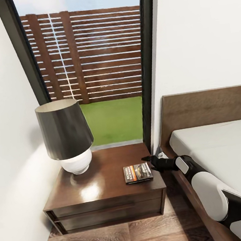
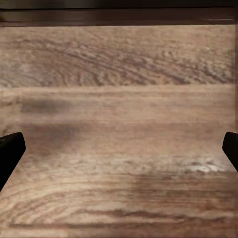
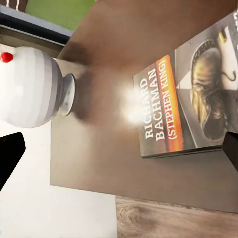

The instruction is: In the bedroom, move the book from the bed onto either nightstand, and place the two sandals side by side next to the bed.

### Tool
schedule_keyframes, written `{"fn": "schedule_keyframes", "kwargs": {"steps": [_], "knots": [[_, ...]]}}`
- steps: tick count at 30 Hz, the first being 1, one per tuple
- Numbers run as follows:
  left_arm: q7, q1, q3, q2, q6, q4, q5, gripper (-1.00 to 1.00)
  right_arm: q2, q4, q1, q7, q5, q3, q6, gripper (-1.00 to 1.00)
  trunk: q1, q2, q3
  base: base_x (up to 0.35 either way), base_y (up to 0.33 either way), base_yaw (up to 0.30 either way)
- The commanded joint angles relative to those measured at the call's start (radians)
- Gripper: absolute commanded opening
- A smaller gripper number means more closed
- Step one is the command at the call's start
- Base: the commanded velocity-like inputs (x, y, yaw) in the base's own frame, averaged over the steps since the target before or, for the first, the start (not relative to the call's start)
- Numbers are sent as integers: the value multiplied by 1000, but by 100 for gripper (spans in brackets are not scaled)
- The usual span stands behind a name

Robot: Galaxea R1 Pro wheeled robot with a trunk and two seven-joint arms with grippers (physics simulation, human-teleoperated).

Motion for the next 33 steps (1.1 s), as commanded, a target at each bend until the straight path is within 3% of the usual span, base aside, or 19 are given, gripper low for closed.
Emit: {"fn": "schedule_keyframes", "kwargs": {"steps": [1, 24, 33], "knots": [[2, 0, -9, 0, -3, 0, 8, 100, 0, -2, 0, -4, -7, -3, 8, 100, -4, 7, 2, 0, 0, 0], [3, 0, -9, 0, -2, 2, 8, 100, 0, -12, 1, 0, -5, -3, 1, 100, -92, 168, 74, 0, 0, 0], [3, 0, -9, 0, -3, 2, 8, 100, 1, -14, 1, 4, -5, -2, -63, 100, -127, 231, 103, 0, 0, 0]]}}
